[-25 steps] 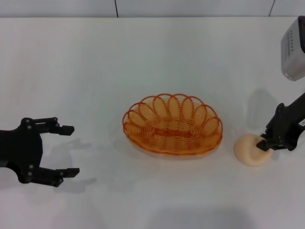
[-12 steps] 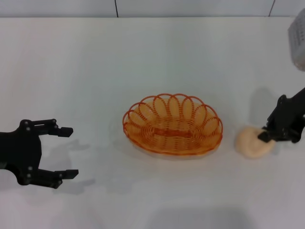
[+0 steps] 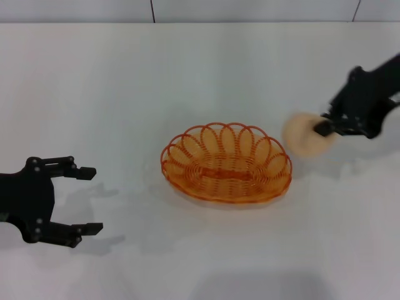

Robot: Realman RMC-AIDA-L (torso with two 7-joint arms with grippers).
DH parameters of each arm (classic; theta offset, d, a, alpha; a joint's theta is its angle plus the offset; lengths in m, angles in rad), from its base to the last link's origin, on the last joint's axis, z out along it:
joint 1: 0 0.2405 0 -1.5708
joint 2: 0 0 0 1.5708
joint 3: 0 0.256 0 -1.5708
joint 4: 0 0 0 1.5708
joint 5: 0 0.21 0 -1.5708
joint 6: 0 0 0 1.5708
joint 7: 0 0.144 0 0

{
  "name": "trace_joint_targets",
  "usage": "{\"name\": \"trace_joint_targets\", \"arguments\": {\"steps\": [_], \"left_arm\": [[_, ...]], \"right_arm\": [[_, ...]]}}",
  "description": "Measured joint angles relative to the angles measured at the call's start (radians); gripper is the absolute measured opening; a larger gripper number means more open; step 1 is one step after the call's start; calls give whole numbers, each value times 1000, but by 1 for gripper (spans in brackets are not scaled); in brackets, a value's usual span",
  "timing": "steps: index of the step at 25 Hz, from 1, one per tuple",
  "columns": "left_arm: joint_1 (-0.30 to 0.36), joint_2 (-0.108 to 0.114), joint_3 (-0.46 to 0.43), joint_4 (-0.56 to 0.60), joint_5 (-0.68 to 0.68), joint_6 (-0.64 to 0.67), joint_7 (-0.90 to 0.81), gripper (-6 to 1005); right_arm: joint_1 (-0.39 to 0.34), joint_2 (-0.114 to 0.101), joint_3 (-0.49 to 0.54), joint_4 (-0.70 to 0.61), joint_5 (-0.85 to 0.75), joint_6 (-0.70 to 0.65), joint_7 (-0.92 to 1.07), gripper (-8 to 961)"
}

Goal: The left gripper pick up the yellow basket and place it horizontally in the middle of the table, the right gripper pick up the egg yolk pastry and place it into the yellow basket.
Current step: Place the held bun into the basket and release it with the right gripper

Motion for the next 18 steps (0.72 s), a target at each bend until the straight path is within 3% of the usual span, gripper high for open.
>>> {"name": "trace_joint_targets", "arguments": {"steps": [12, 18], "left_arm": [[-1, 0, 0, 7, 0, 8, -8, 886], [1, 0, 0, 13, -5, 8, -12, 886]], "right_arm": [[12, 13, -310, 87, 205, 302, 97, 97], [28, 14, -366, 169, 231, 370, 97, 135]]}}
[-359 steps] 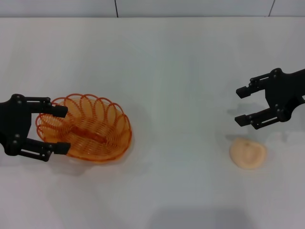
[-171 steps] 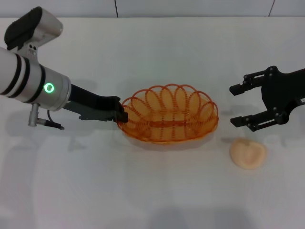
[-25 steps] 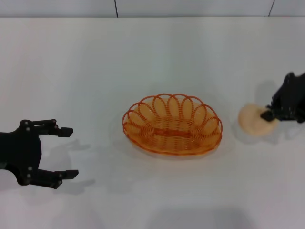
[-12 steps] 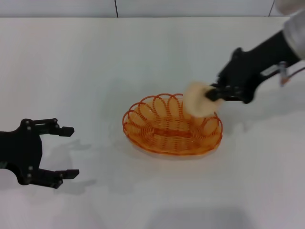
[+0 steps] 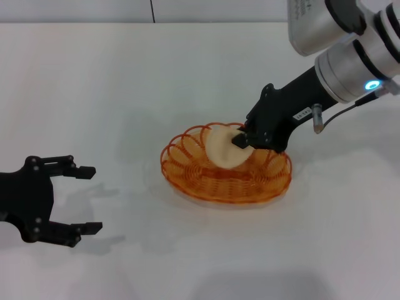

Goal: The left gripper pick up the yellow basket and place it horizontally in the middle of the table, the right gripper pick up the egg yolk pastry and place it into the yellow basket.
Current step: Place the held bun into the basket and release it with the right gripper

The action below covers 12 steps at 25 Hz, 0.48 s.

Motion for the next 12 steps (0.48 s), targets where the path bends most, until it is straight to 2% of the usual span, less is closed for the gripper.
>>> {"name": "trace_joint_targets", "arguments": {"steps": [8, 12], "left_arm": [[0, 0, 0, 1, 4, 0, -1, 886], [0, 0, 0, 1, 3, 0, -1, 886]], "right_arm": [[-15, 1, -58, 9, 18, 55, -11, 185], [-18, -2, -62, 15, 40, 57, -18, 294]]}}
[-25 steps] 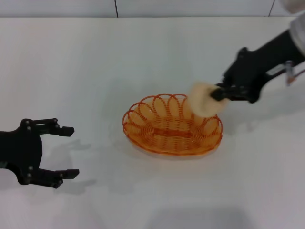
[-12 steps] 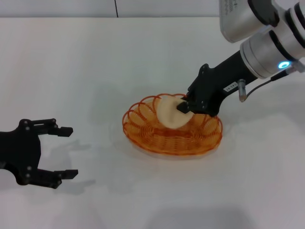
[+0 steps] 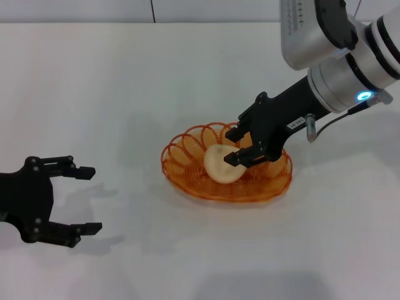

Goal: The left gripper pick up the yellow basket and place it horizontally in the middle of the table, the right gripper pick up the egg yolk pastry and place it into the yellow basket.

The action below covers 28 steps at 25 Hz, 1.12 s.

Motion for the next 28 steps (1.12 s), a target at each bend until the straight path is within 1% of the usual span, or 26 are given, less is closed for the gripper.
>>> {"name": "trace_joint_targets", "arguments": {"steps": [2, 5, 7, 9, 11, 14, 17, 23, 26, 28], "left_arm": [[1, 0, 0, 0, -2, -1, 1, 886], [3, 0, -5, 0, -4, -4, 2, 886], [2, 0, -8, -2, -5, -4, 1, 886], [-1, 0, -10, -6, -7, -5, 0, 886], [-3, 0, -10, -8, -8, -6, 0, 886], [-6, 0, -11, -10, -9, -8, 0, 886], [-11, 1, -11, -12, -9, -9, 0, 886], [-24, 4, -11, -44, -20, -13, 5, 886], [-44, 11, -12, -89, -20, -28, 7, 886], [-54, 16, -15, -113, -20, -34, 7, 886]], "right_arm": [[-6, -2, 4, -5, 4, -4, -5, 349], [-25, -8, 16, -19, 5, -19, -15, 491], [-46, -12, 57, -28, 3, -46, -29, 585], [-79, -12, 163, -33, 3, -110, -77, 626], [-107, -12, 235, -35, 4, -158, -120, 668], [-149, -18, 318, -31, 4, -217, -178, 730], [-188, -21, 398, -24, 4, -277, -237, 792], [-237, -15, 466, -15, 6, -339, -316, 877], [-262, -12, 478, 3, 22, -337, -356, 877], [-271, -14, 478, 28, 44, -335, -384, 877]]}}
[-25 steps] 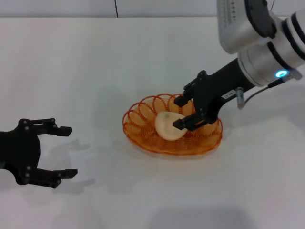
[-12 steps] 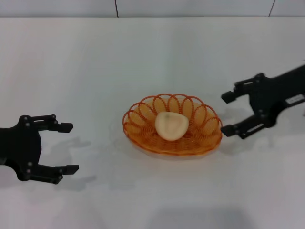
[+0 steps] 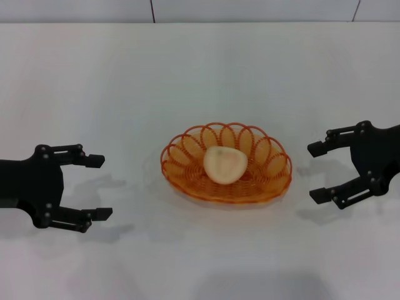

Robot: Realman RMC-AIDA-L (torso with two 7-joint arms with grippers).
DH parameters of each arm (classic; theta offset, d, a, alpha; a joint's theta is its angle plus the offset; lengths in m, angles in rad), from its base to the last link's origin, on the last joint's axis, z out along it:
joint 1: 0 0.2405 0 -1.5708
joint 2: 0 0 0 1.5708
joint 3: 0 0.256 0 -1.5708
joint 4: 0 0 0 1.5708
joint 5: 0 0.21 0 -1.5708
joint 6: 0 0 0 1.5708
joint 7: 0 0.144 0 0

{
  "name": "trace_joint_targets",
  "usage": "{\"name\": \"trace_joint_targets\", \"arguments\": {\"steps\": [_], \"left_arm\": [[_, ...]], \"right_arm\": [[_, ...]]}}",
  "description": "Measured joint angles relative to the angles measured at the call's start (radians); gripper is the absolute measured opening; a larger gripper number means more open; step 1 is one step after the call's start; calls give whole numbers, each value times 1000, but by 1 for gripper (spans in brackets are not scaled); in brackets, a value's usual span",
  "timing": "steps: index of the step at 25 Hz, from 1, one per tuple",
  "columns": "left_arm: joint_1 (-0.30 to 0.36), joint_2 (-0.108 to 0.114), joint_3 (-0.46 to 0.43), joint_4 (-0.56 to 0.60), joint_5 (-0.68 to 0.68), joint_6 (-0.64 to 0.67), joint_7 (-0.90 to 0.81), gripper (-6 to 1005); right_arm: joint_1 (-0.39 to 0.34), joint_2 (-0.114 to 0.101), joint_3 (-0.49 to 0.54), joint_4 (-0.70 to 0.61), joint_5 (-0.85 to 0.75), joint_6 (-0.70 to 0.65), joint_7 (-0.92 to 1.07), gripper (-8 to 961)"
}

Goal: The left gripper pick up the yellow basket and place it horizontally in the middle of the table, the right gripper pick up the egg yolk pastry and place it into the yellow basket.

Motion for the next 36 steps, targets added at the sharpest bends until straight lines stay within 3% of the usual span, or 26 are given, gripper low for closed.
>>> {"name": "trace_joint_targets", "arguments": {"steps": [18, 36], "left_arm": [[-50, 13, -22, -57, -3, 19, -5, 886], [-51, 12, -22, -57, -3, 11, -8, 886]], "right_arm": [[-47, -42, 82, 47, 1, -10, -46, 877], [-41, -42, 86, 48, 1, -2, -55, 877]]}}
